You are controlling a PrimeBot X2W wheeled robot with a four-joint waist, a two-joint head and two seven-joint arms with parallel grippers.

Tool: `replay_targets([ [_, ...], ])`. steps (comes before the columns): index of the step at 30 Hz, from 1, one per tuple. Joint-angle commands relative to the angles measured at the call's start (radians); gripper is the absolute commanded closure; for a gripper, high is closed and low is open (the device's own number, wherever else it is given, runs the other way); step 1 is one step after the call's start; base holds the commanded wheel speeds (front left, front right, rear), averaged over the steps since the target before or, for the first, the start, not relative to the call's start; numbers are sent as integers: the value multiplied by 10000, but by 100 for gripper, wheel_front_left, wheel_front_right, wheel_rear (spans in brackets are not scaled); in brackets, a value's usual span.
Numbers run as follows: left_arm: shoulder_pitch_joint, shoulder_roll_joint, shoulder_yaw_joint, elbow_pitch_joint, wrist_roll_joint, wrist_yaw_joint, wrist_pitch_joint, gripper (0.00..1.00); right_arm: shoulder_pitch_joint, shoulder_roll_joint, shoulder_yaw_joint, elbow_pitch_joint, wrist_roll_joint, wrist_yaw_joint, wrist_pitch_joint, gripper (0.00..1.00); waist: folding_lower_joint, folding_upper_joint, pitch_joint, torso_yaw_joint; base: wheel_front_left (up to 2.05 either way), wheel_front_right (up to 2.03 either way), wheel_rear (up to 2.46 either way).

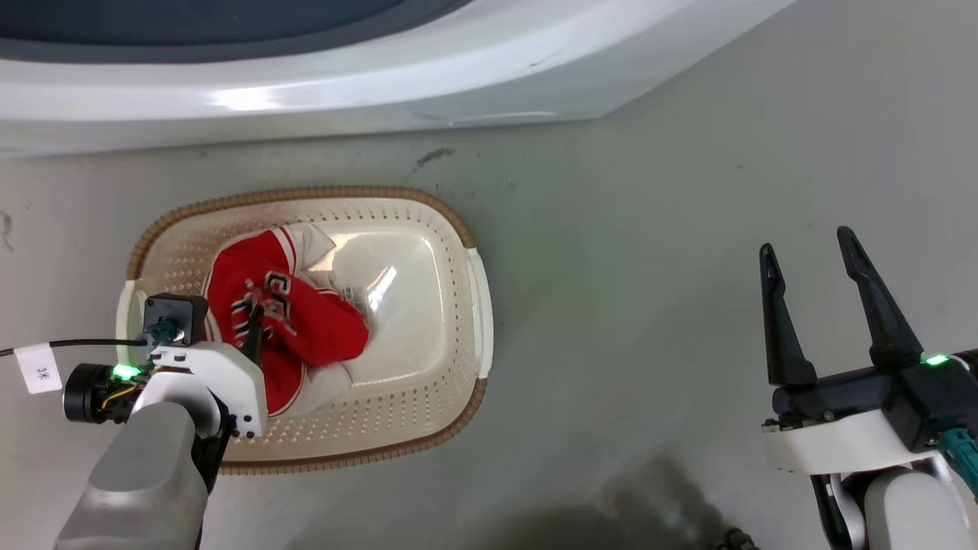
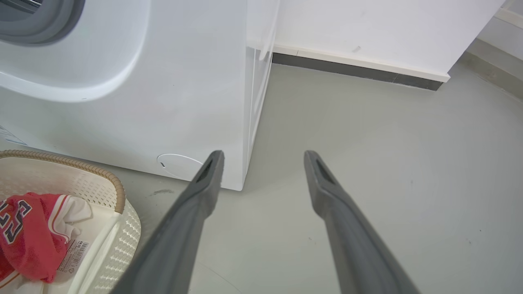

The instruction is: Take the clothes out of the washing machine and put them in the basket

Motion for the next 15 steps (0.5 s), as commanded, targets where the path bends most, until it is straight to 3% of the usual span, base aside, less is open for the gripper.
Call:
replay_targets([
  [1,-41,6,60,-81,54,-19,-26,0,-147,0,9,74,20,-10,-21,0,-1,0,-260,-3,0,0,0],
  [7,488,5,348,-857,226,-90,-26,0,-183,0,71,397,112,-10,-21,0,-1,0,-1186,38,0,0,0],
  [15,1773,-150,1280,-3235,606,-160,-25,0,193,0,89,853,246,-10,-20,0,-1,0,-2684,182,0,0,0],
])
